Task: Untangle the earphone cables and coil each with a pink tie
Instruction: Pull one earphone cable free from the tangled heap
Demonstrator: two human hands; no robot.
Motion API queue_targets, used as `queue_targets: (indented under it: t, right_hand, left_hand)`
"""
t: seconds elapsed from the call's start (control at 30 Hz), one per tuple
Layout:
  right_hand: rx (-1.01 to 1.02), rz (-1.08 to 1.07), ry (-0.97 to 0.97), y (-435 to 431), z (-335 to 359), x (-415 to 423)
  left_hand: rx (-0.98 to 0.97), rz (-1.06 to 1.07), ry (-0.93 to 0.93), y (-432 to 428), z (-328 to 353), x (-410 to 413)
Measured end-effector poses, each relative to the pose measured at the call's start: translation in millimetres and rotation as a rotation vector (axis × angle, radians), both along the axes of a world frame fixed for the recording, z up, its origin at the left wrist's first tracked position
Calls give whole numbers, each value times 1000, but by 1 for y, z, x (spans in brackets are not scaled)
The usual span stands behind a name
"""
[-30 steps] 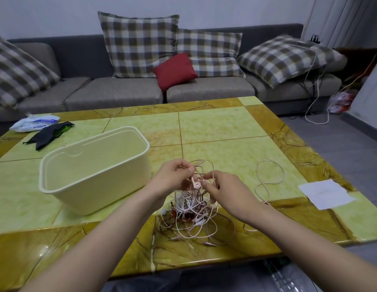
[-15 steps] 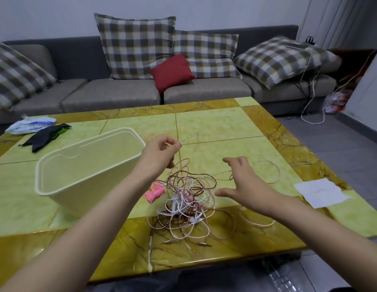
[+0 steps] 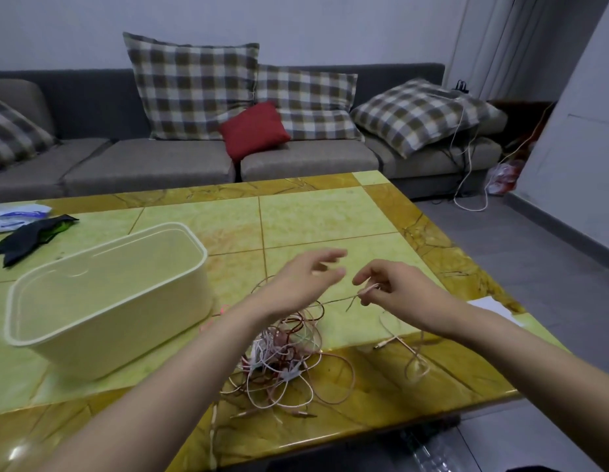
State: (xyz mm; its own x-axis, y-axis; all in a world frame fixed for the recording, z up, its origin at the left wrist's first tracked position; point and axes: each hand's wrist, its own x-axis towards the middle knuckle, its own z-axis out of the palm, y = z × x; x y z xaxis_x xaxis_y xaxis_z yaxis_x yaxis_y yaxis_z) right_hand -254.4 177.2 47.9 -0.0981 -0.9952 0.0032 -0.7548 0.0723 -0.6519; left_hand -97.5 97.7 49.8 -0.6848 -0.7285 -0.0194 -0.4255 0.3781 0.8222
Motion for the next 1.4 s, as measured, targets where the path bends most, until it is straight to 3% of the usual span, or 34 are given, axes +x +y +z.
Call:
queue_targets:
  t: [0.07, 0.1, 0.27, 0.57, 0.73, 0.93, 1.07, 1.17, 1.4]
  right_hand:
    - [-40, 6, 1, 0, 0, 1]
    - [-47, 15, 2, 1, 0, 1]
    - [-25, 47, 0, 4, -4, -7]
    - [-53, 80, -19, 9, -5, -8]
    - [-84, 54, -2, 9, -5, -13]
    - [-139, -45, 65, 7, -4, -19]
    - [-189, -141, 93, 4, 1, -26]
    - [-206, -198, 95, 3, 7, -36]
    - [-229, -348, 107, 2, 10, -57]
  left_hand:
    - [288, -145, 119, 15, -7, -8]
    - [320, -166, 116, 19, -12, -9]
    - [201, -63, 72, 18, -26, -1]
    - [234, 62, 131, 8, -17, 12]
    - [226, -60, 75, 5, -13, 19]
    - [300, -265, -219, 4, -12, 21]
    - [266, -206, -6, 5, -5, 17]
    - [214, -126, 52, 3, -4, 18]
    - [-18, -93, -312, 0, -35, 26]
